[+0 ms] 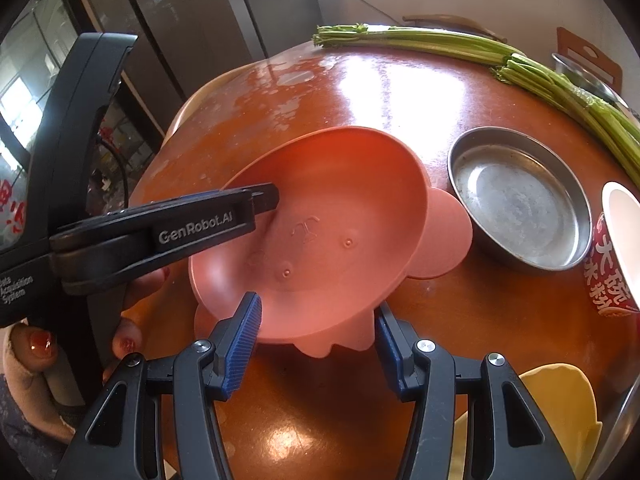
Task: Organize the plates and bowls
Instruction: 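Lift the pink plate with the left gripper and carry it aside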
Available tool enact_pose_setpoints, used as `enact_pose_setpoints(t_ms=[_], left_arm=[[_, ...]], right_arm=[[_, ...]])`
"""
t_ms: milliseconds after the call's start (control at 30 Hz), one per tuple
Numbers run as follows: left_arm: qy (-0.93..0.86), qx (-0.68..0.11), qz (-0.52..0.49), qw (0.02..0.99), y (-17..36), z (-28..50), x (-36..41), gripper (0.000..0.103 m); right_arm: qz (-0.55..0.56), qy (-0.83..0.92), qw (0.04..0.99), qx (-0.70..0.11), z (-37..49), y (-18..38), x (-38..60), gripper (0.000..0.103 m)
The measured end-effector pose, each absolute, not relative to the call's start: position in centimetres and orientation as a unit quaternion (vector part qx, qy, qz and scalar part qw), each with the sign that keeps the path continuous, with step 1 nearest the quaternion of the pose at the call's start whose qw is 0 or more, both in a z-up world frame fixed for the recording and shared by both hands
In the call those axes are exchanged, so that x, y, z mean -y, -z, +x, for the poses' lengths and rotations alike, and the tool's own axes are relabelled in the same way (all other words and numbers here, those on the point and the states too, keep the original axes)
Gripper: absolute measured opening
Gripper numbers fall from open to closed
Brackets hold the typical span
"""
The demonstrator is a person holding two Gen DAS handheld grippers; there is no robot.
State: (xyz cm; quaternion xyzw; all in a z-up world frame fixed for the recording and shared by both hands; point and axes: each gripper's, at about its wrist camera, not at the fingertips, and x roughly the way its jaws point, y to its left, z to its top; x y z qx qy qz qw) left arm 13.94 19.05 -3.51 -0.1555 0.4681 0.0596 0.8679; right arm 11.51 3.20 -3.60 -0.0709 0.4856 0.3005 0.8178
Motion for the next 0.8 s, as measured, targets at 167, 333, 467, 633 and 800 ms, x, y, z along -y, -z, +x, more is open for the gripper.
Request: enact_pose_setpoints(t_ms=[167, 333, 467, 633, 800], left_arm=[[-0.062, -0.468, -0.156, 0.868, 3.5, 13.8, -19.2, 0.039], [-0.064, -0.467, -0.156, 0.868, 3.5, 13.8, -19.2, 0.039], [-0.065, -0.465, -0.159, 0.868, 3.4, 13.5, -19.3, 0.039], [-0.071, -0.453, -0.160, 0.874, 2.5, 12.5, -19.4, 0.040], [-0.080, -0.441, -0.153, 0.881, 1.3, 11.3, -19.3, 0.040]], right_arm=[[-0.068, -0.300, 0.816, -0.490, 11.3, 3.4, -2.6, 0.057], [-0.063, -0.299, 0.819, -0.486, 11.0, 3.1, -1.8, 0.058], [-0.063, -0.295, 0.824, -0.479, 10.8, 2.7, -1.4, 0.058], [-0.058, -0.285, 0.837, -0.463, 10.5, 1.9, -0.4, 0.058], [-0.050, -0.277, 0.849, -0.447, 10.0, 0.8, 0.6, 0.058]])
